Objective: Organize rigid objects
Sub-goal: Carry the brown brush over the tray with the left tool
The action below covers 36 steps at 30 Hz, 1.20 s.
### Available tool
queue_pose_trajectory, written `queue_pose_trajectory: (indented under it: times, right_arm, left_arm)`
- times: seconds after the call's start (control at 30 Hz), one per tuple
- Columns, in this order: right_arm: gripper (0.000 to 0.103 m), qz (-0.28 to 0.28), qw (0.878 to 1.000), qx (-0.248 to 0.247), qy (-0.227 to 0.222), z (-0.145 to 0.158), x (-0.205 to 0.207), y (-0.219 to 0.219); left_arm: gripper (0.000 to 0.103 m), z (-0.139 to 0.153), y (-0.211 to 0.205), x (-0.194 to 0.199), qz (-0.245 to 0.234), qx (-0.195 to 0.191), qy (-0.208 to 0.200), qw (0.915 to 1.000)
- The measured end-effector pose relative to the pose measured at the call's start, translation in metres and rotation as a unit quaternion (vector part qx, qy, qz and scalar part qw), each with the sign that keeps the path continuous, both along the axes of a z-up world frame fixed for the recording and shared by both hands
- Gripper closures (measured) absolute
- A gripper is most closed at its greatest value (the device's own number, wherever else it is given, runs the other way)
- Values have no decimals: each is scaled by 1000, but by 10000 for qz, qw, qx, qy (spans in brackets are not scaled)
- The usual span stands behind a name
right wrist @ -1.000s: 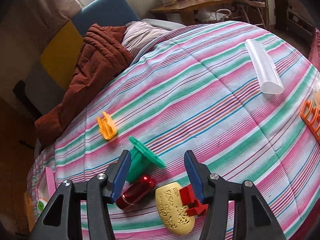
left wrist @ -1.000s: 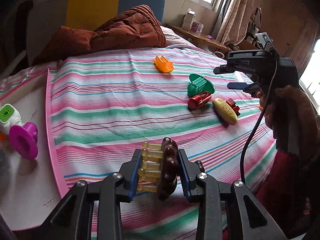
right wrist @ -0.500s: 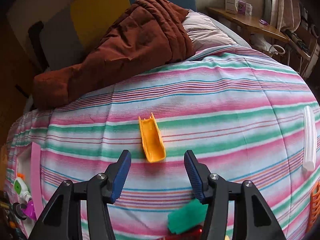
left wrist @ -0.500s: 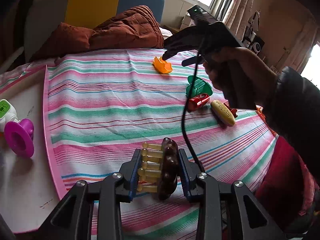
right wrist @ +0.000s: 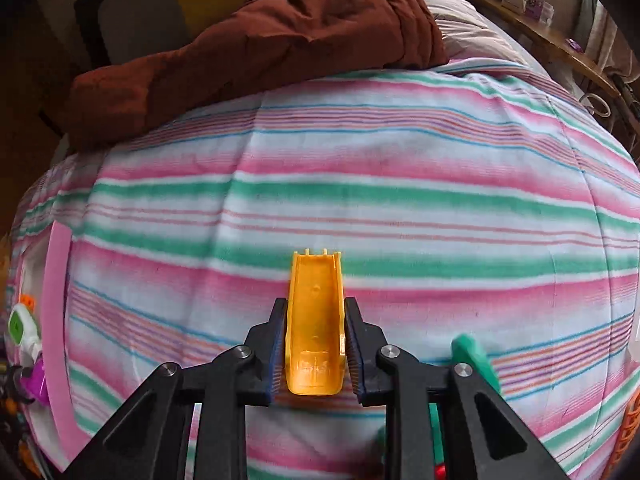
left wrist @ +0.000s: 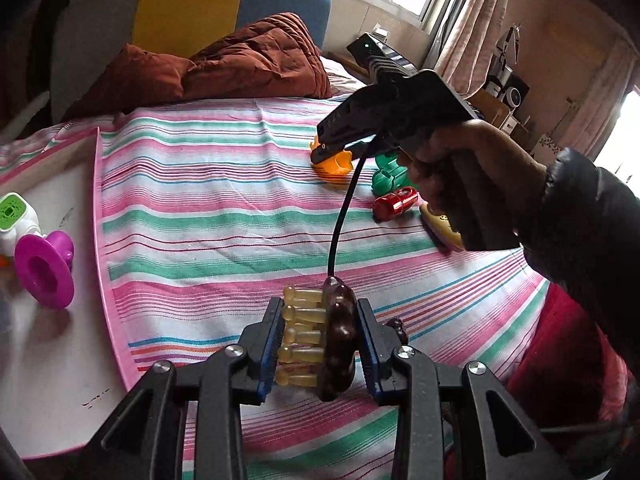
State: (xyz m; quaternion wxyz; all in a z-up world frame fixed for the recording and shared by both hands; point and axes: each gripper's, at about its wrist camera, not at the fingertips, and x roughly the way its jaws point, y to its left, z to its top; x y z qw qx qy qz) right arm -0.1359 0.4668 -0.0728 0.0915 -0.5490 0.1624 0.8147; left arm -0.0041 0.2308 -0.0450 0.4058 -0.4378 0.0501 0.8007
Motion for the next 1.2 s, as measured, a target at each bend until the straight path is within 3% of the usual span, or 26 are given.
queue_pose_trajectory:
  times: [0.13, 0.3, 0.53, 0.9, 1.13, 1.2]
  right_arm:
    - [77, 190, 9985, -509, -32, -1, 34, -16]
    - [77, 301, 9977, -609, 63, -2, 70, -33]
    - [77, 540, 9983, 168, 146, -1, 76, -48]
    - [77, 748, 9965, 191, 307, -4, 77, -51]
    - [77, 1029, 9913, 756, 314, -3, 81, -66]
    - [77, 1047, 9910, 776, 315, -3, 81, -65]
  left_arm:
    - [68, 1, -9, 9, 41, -46, 0, 10000]
    - [68, 4, -25, 16, 166, -65, -4, 9998]
    - [67, 11, -52, 23, 429, -21, 52, 9991]
    - [67, 34, -87, 25, 739, 420, 41, 9964]
    - [67, 46, -96, 23, 821, 637, 52, 9946]
    - [67, 46, -99, 19, 815, 792, -135, 9934]
